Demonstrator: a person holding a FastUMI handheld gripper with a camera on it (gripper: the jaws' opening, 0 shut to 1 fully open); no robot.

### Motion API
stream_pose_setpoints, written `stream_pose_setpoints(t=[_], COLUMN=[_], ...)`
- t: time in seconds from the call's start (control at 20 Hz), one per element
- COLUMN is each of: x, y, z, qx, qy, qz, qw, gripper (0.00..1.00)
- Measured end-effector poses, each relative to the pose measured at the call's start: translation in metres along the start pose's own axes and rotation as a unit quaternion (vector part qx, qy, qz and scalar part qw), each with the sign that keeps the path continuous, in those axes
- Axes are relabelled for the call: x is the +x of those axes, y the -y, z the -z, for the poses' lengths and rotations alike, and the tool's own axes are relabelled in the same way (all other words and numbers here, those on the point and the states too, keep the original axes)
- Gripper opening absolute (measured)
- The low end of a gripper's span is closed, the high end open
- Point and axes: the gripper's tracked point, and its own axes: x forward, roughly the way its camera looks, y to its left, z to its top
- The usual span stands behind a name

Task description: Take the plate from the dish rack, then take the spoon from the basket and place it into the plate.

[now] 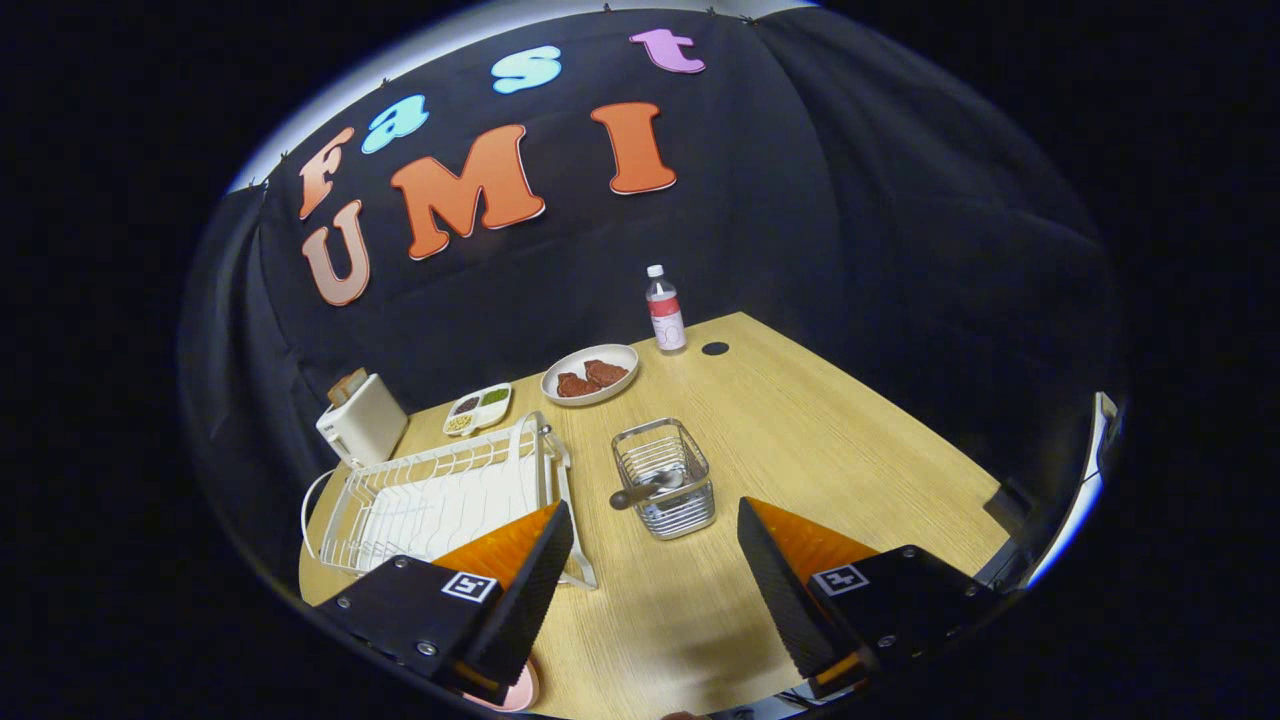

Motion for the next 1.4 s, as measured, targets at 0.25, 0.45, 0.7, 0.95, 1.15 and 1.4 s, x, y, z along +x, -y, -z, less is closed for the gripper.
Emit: stream_pose_setpoints(t=[0.25,0.45,0.7,0.95,1.15,1.4], x=[0.031,0.050,0.069,0.081,0.079,0.058], y=[0.003,0.004,0.000,-0.003,-0.008,-0.020], z=[0.007,0.004,0.006,0.010,0.005,-0.023], qx=[0.001,-0.014,-0.077,-0.067,-0.072,-0.093], qy=[0.053,0.106,0.134,0.141,0.152,0.183], qz=[0.022,0.040,0.068,0.069,0.064,0.050], qw=[0.998,0.993,0.986,0.985,0.984,0.978], gripper=[0.98,0.98,0.93,0.56,0.08,0.03])
